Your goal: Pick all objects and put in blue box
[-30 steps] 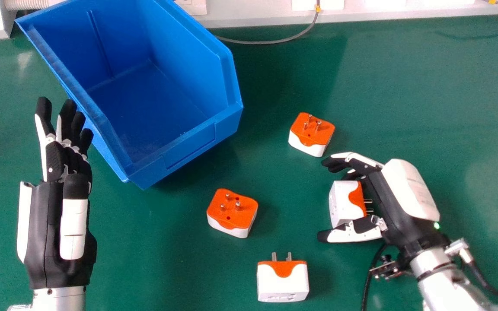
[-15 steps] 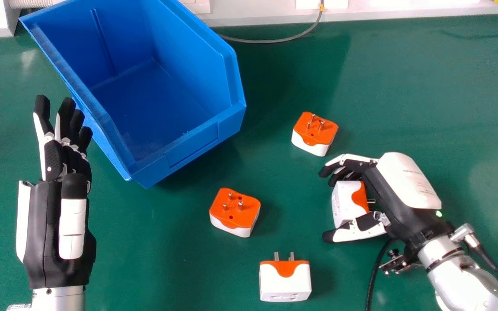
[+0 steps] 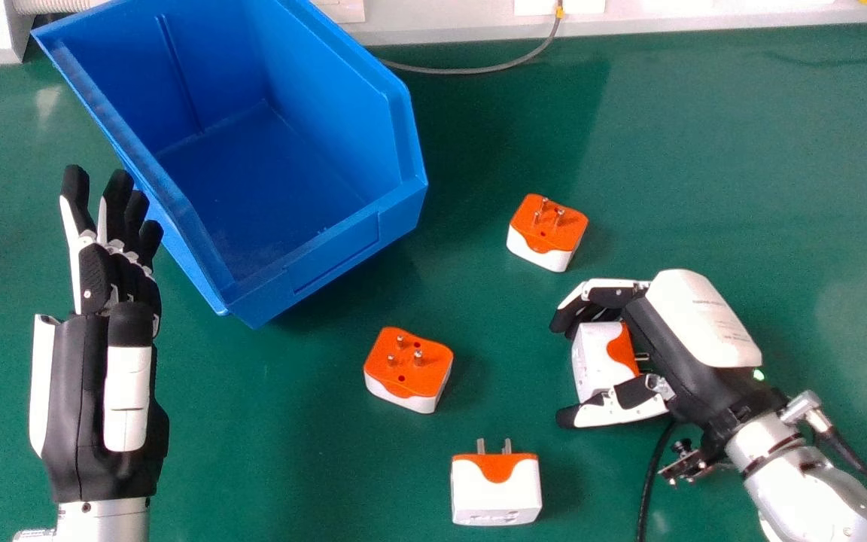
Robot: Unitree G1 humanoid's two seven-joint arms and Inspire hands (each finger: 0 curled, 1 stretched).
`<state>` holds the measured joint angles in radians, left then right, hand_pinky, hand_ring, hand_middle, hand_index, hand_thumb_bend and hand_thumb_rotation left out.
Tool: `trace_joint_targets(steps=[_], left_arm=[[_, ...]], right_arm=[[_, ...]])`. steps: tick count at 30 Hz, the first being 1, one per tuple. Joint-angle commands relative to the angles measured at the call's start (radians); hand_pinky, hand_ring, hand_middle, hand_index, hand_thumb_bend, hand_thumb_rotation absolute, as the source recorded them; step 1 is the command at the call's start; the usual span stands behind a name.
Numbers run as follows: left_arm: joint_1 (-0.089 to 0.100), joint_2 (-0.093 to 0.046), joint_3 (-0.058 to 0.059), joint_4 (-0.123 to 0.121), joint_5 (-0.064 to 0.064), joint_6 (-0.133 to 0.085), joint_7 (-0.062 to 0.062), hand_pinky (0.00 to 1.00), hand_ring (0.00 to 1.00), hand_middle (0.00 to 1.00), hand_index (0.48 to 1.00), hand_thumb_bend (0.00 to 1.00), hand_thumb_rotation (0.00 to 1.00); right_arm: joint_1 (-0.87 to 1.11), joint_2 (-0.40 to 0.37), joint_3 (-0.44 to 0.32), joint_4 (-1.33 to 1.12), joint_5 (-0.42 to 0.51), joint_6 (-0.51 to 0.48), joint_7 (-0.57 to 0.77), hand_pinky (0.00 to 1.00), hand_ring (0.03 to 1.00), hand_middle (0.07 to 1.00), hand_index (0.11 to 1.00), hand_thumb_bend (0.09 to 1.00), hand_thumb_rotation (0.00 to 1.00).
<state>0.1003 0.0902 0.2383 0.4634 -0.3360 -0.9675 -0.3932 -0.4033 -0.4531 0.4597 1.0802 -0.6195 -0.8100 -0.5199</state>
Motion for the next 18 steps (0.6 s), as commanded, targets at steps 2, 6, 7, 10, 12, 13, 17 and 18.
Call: trace_joint_targets(steps=[2,6,7,10,12,13,17,18], left_arm=[[-0.001,0.0,-0.004,-0.021,-0.005,-0.002,-0.002,1.0,1.0,1.0,1.0,0.83,0.89],[0.0,0.002,-0.003,-0.025,-0.012,0.003,-0.005,1.0,1.0,1.0,1.0,0.83,0.89],[0.001,0.003,-0.002,-0.024,-0.012,0.002,-0.005,1.0,1.0,1.0,1.0,0.83,0.89],[0.0,0.002,0.0,-0.022,-0.01,0.001,-0.005,1.0,1.0,1.0,1.0,0.83,0.89],[-0.001,0.002,0.0,-0.019,-0.01,-0.003,-0.006,1.0,1.0,1.0,1.0,0.83,0.89],[-0.002,0.002,0.0,-0.015,-0.011,-0.006,-0.007,1.0,1.0,1.0,1.0,0.83,0.89],[-0.001,0.0,0.0,-0.015,-0.006,-0.007,-0.003,1.0,1.0,1.0,1.0,0.83,0.89],[-0.002,0.0,0.001,-0.013,-0.004,-0.008,-0.002,1.0,1.0,1.0,1.0,0.83,0.89]], right_arm=[[0.017,-0.017,-0.014,-0.013,0.008,-0.018,0.044,0.38,0.4,0.509,0.534,0.533,0.0],[0.024,-0.02,-0.053,-0.044,0.06,-0.047,0.116,0.38,0.397,0.508,0.528,0.527,0.0],[0.027,-0.019,-0.066,-0.056,0.077,-0.055,0.135,0.38,0.395,0.508,0.526,0.524,0.0],[0.034,-0.016,-0.104,-0.086,0.124,-0.074,0.187,0.38,0.393,0.507,0.524,0.522,0.0],[0.042,-0.012,-0.13,-0.11,0.161,-0.08,0.227,0.38,0.392,0.507,0.523,0.52,0.0],[0.048,-0.009,-0.144,-0.125,0.182,-0.08,0.251,0.38,0.393,0.506,0.522,0.519,0.0],[0.07,-0.006,-0.192,-0.192,0.249,-0.077,0.335,0.38,0.394,0.506,0.52,0.518,0.0],[0.074,-0.008,-0.204,-0.216,0.267,-0.072,0.358,0.38,0.394,0.506,0.52,0.518,0.0]])
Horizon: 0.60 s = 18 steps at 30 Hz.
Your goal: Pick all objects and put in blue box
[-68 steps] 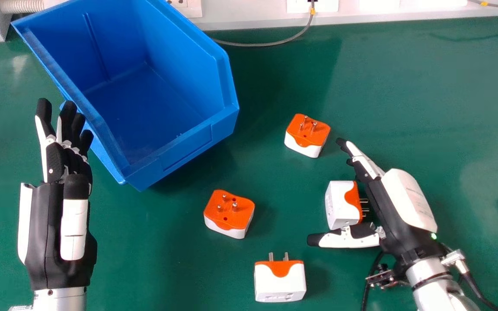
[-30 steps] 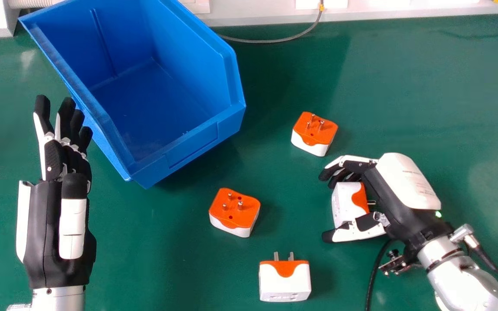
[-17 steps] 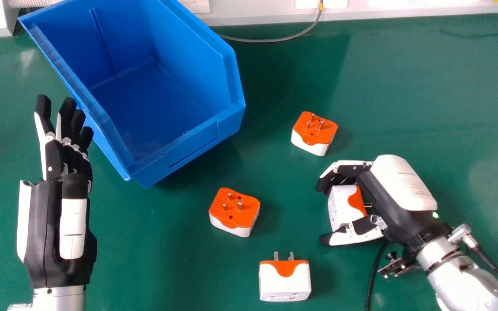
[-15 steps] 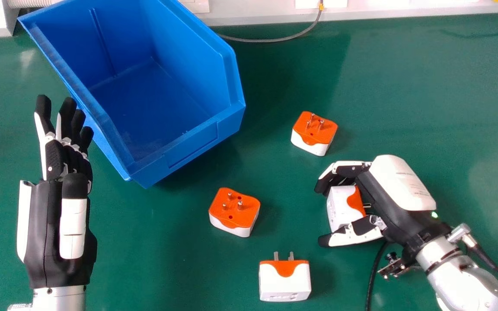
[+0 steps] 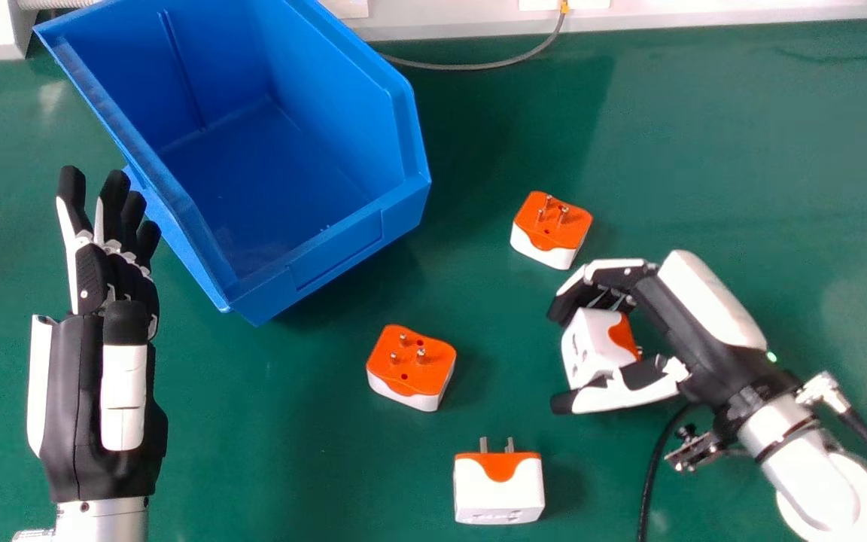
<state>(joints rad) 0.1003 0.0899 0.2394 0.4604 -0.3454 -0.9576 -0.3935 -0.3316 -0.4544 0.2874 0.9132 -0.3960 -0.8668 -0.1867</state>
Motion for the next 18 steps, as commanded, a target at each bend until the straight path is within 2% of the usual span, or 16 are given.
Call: trace_joint_targets(steps=[1,7,13,18], left_arm=[[-0.003,-0.001,0.0,-0.008,0.008,-0.018,0.0,1.0,1.0,1.0,1.0,0.83,0.89],[-0.003,-0.001,-0.002,-0.007,0.017,-0.016,0.004,1.0,1.0,1.0,1.0,0.83,0.89],[-0.001,0.001,-0.001,-0.007,0.01,-0.014,-0.001,1.0,1.0,1.0,1.0,0.83,0.89],[-0.003,-0.002,0.0,-0.005,0.027,-0.019,0.009,1.0,1.0,1.0,1.0,0.84,0.89]], right_arm=[[0.007,-0.009,-0.043,-0.075,0.062,-0.008,0.051,0.38,0.394,0.506,0.519,0.517,0.0],[0.025,-0.017,-0.106,-0.248,0.183,0.065,0.219,0.38,0.403,0.503,0.513,0.517,0.0],[0.021,0.002,-0.151,-0.357,0.259,0.114,0.331,0.38,0.408,0.503,0.512,0.517,0.0],[-0.001,0.038,-0.17,-0.407,0.316,0.109,0.391,0.38,0.416,0.499,0.507,0.518,0.0]])
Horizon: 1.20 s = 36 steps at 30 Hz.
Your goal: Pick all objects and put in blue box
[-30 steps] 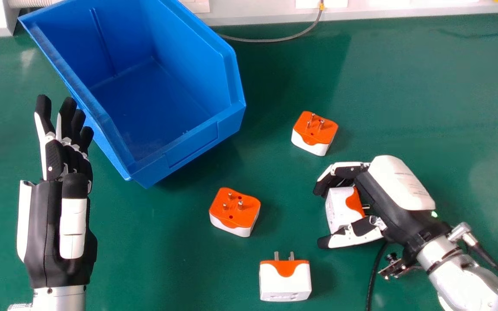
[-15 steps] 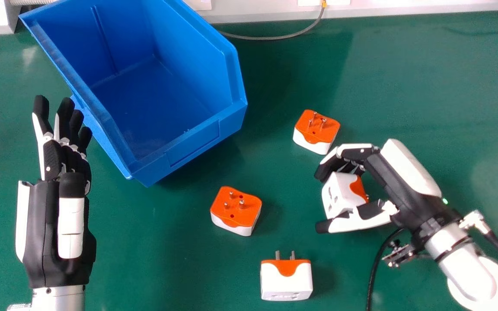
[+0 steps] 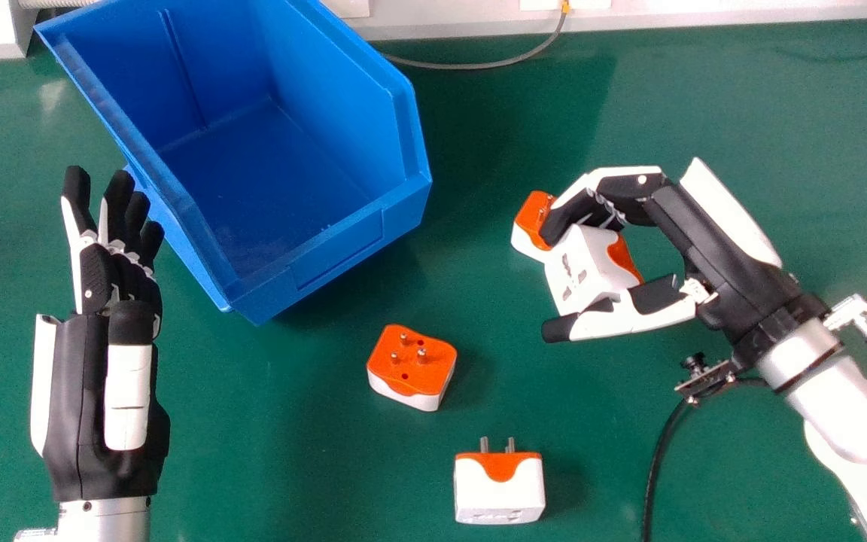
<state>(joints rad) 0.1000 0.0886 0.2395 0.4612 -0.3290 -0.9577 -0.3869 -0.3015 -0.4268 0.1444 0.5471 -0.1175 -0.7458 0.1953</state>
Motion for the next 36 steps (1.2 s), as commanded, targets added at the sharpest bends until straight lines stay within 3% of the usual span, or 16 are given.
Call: trace_joint_targets(steps=[1,5,9,18,22,29,36], left_arm=[[-0.006,0.0,0.001,0.0,0.014,-0.019,0.005,1.0,1.0,1.0,1.0,0.84,0.89],[-0.012,0.002,0.001,0.01,0.019,-0.019,0.008,1.0,1.0,1.0,1.0,0.84,0.89],[-0.011,0.001,-0.003,0.002,0.024,-0.018,0.012,1.0,1.0,1.0,1.0,0.84,0.89],[-0.034,0.002,-0.005,0.037,0.015,-0.028,0.003,1.0,1.0,1.0,1.0,0.84,0.89],[-0.035,0.0,-0.006,0.036,0.013,-0.03,0.0,1.0,1.0,1.0,1.0,0.84,0.89],[-0.052,-0.001,-0.004,0.065,0.012,-0.043,-0.007,1.0,1.0,1.0,1.0,0.84,0.89],[-0.061,-0.002,-0.005,0.076,0.009,-0.051,-0.012,1.0,1.0,1.0,1.0,0.84,0.89]], right_arm=[[-0.039,0.018,-0.029,-0.054,0.048,-0.014,0.018,0.38,0.42,0.497,0.506,0.518,0.0],[-0.065,0.045,-0.044,-0.1,0.073,-0.008,0.046,0.37,0.423,0.496,0.503,0.518,0.0],[-0.109,0.084,-0.054,-0.155,0.088,-0.003,0.056,0.37,0.425,0.496,0.501,0.518,0.0],[-0.259,0.196,-0.051,-0.181,0.041,-0.006,0.01,0.37,0.427,0.492,0.499,0.519,0.0],[-0.33,0.238,-0.042,-0.158,0.013,-0.015,-0.007,0.37,0.424,0.493,0.498,0.519,0.0],[-0.444,0.283,-0.021,-0.118,-0.018,-0.001,0.001,0.35,0.415,0.496,0.5,0.518,0.0],[-0.537,0.335,-0.001,-0.053,-0.065,0.015,-0.027,0.33,0.43,0.502,0.508,0.508,0.0]])
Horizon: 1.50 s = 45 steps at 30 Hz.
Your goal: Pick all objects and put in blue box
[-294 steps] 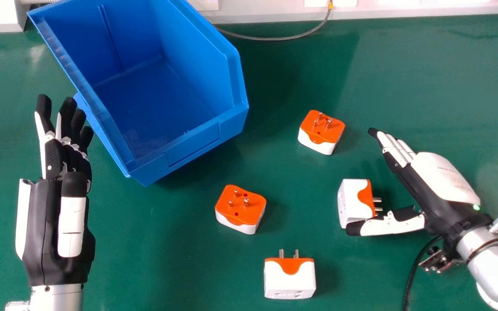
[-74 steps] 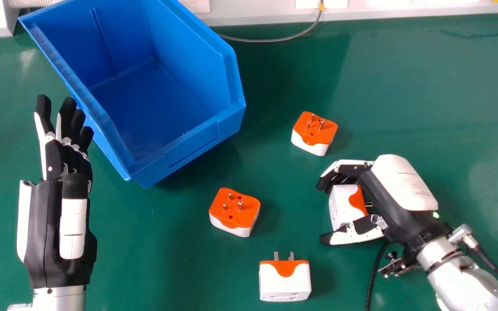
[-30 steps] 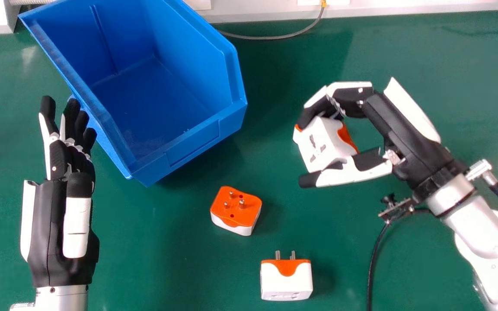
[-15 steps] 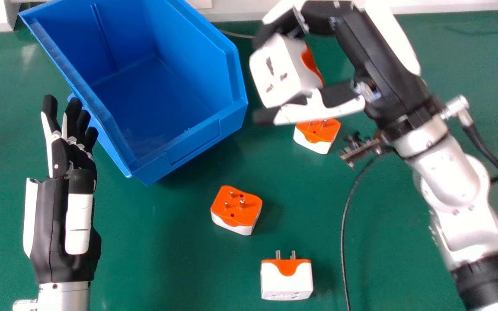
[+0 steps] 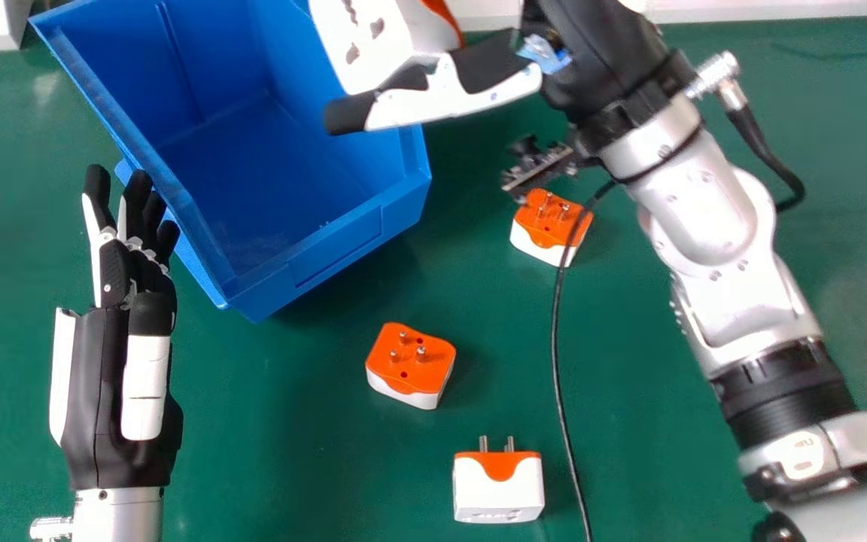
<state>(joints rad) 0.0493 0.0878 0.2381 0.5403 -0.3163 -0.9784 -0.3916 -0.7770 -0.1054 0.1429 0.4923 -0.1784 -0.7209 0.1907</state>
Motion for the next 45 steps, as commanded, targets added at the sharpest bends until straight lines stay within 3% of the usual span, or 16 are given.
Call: trace_joint_targets(steps=[1,14,18,24,29,38,45], left_arm=[[-0.012,-0.001,-0.003,-0.002,-0.004,-0.031,-0.007,1.0,1.0,1.0,1.0,0.84,0.89],[-0.02,-0.005,-0.001,-0.001,0.02,-0.038,0.019,1.0,1.0,1.0,1.0,0.84,0.89],[-0.02,-0.004,-0.002,-0.003,0.016,-0.038,0.022,1.0,1.0,1.0,1.0,0.84,0.89],[-0.016,-0.003,-0.001,-0.016,0.035,-0.049,0.039,1.0,1.0,1.0,1.0,0.84,0.9],[-0.022,-0.001,0.0,0.003,0.038,-0.064,0.043,1.0,1.0,1.0,1.0,0.83,0.9],[-0.01,0.0,0.001,-0.008,0.051,-0.069,0.061,1.0,1.0,1.0,1.0,0.84,0.9],[-0.006,-0.007,-0.012,-0.013,0.056,-0.058,0.068,1.0,1.0,1.0,1.0,0.84,0.9]], right_arm=[[-0.076,0.021,0.003,0.017,-0.013,-0.012,-0.029,0.33,0.43,0.502,0.508,0.508,0.0],[-0.283,0.077,0.048,0.371,-0.162,-0.07,-0.171,0.32,0.443,0.501,0.512,0.501,0.0],[-0.337,0.087,0.067,0.482,-0.206,-0.07,-0.233,0.33,0.44,0.497,0.511,0.501,0.0],[-0.421,0.099,0.121,0.671,-0.305,0.016,-0.372,0.33,0.439,0.494,0.509,0.501,0.0],[-0.446,0.112,0.145,0.741,-0.335,0.069,-0.411,0.33,0.438,0.492,0.508,0.501,0.0],[-0.446,0.148,0.207,0.82,-0.389,0.202,-0.435,0.34,0.438,0.489,0.507,0.501,0.0],[-0.452,0.187,0.247,0.837,-0.425,0.27,-0.436,0.35,0.435,0.485,0.506,0.502,0.0]])
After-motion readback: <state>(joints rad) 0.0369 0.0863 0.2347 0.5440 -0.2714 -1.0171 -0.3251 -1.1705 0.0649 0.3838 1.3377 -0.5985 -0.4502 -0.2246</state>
